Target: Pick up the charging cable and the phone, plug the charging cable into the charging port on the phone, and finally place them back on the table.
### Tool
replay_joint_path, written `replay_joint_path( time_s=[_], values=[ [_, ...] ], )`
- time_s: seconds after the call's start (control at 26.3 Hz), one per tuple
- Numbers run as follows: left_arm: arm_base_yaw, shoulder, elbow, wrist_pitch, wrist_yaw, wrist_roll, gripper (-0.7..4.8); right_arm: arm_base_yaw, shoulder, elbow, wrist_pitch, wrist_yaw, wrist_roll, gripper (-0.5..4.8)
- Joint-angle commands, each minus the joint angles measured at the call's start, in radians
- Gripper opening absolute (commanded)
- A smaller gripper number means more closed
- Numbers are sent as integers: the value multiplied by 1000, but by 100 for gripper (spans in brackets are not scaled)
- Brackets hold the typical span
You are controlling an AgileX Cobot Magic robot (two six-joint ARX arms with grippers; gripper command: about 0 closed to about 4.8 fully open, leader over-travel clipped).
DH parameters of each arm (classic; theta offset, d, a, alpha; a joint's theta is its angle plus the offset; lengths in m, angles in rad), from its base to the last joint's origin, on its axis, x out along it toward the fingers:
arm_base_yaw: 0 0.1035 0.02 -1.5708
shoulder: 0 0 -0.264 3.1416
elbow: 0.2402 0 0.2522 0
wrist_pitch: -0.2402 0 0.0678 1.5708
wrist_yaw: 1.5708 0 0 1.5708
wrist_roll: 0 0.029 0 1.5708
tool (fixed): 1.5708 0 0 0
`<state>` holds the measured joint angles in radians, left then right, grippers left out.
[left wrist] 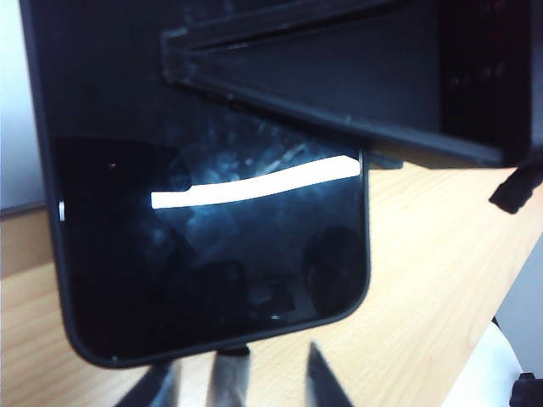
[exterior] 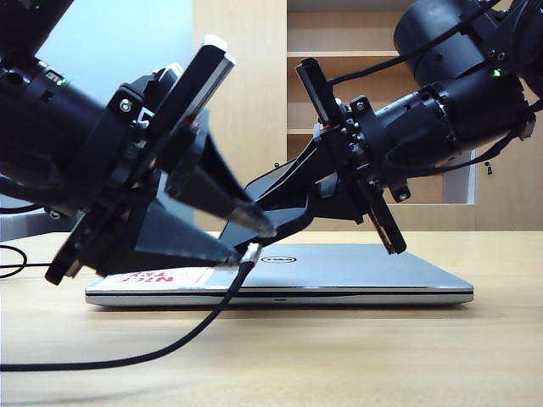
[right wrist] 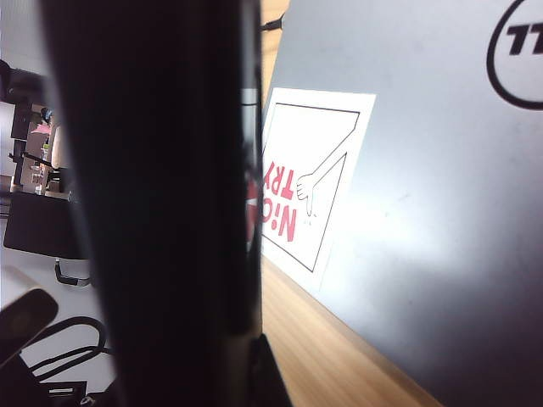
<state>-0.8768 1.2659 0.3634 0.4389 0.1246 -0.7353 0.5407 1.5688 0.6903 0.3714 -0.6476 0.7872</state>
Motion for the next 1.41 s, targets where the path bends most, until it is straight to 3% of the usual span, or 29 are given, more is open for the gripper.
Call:
replay_joint_path(
  time_s=[0.04,0.08,0.11,0.3,0.38,0.49,0.53,0.8,1.06,1.1,1.25,1.41],
  values=[
    [0,-4,5,27,-8,2,255,-3,-12,6,30,-1,-7,-6],
    [0,-4,6,27,-8,2,318,-11,-12,6,29,1,-7,-6],
    [0,-7,6,27,-8,2,347,-18,-12,6,29,6,-7,-6],
    [0,-72,6,27,-8,2,339,-84,-21,6,29,22,-7,-6],
    [1,-108,7,28,-8,3,250,-114,-31,6,28,19,-7,-6],
    [1,-138,7,27,-8,21,22,-148,-49,6,19,16,-7,-6],
    [1,-144,7,28,-8,30,-11,-161,-57,6,10,16,-7,-6],
    [2,-166,24,29,-8,40,-6,-259,-121,6,-70,4,-10,-6],
    [1,-164,43,12,-8,161,-5,-280,-135,6,-68,-10,-2,-6],
    [0,-164,42,-8,-8,187,5,-276,-136,6,-63,-12,11,-6],
    [0,-157,42,-25,-8,197,133,-276,-137,6,-32,-26,36,-6],
    [0,-125,42,-13,-8,208,134,-276,-137,6,-8,-28,55,-6]
  ],
)
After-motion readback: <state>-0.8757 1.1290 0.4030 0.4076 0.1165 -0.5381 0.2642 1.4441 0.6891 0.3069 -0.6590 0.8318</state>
